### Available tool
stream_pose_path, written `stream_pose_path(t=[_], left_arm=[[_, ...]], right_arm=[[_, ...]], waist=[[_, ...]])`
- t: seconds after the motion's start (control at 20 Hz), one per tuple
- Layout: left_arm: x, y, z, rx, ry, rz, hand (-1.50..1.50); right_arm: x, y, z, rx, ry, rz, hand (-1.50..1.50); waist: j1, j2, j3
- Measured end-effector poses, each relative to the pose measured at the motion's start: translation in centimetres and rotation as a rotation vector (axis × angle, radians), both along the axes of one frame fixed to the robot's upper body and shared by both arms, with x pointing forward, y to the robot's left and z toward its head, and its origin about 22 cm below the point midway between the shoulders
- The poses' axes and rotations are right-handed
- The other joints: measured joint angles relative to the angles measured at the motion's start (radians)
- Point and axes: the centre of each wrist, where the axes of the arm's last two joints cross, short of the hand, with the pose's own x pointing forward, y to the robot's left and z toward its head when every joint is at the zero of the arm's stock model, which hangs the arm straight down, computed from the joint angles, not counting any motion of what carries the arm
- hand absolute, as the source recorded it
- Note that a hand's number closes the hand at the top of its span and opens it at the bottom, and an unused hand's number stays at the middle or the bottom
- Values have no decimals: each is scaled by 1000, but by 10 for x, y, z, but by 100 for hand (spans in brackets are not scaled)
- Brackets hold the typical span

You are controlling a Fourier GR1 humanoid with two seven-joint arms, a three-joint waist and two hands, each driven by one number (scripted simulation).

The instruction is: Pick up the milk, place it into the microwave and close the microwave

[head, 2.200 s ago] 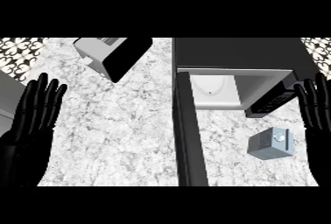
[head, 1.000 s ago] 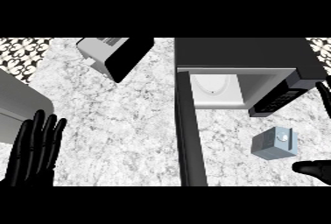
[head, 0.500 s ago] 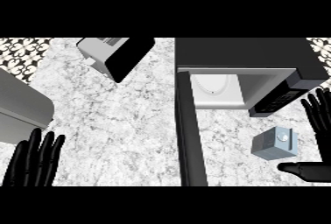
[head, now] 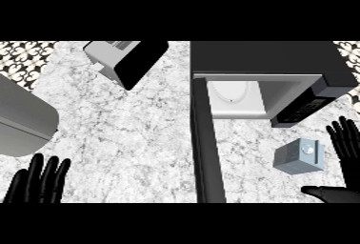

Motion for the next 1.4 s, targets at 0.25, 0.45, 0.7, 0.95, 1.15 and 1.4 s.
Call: stream_pose_path(t=[0.25,0.45,0.7,0.95,1.15,1.4], left_arm=[[-2,-1,-7,5,11,-11,-150],[-3,-3,-4,11,12,-7,-150],[-5,-6,-7,16,3,5,-150],[-11,-7,-8,20,12,0,-150],[-9,-7,-8,20,11,-2,-150],[-12,-4,-7,12,11,-2,-150]], right_arm=[[2,-9,-30,4,13,-12,-150],[-1,-13,-55,38,17,-1,-150],[8,-17,-79,64,30,-1,-150],[12,-19,-100,45,64,-35,-150],[15,-19,-111,13,92,-38,-150],[11,-16,-119,-77,98,28,150]], waist=[[2,0,0],[2,1,0],[4,1,0],[7,2,1],[11,3,1],[13,3,2]])
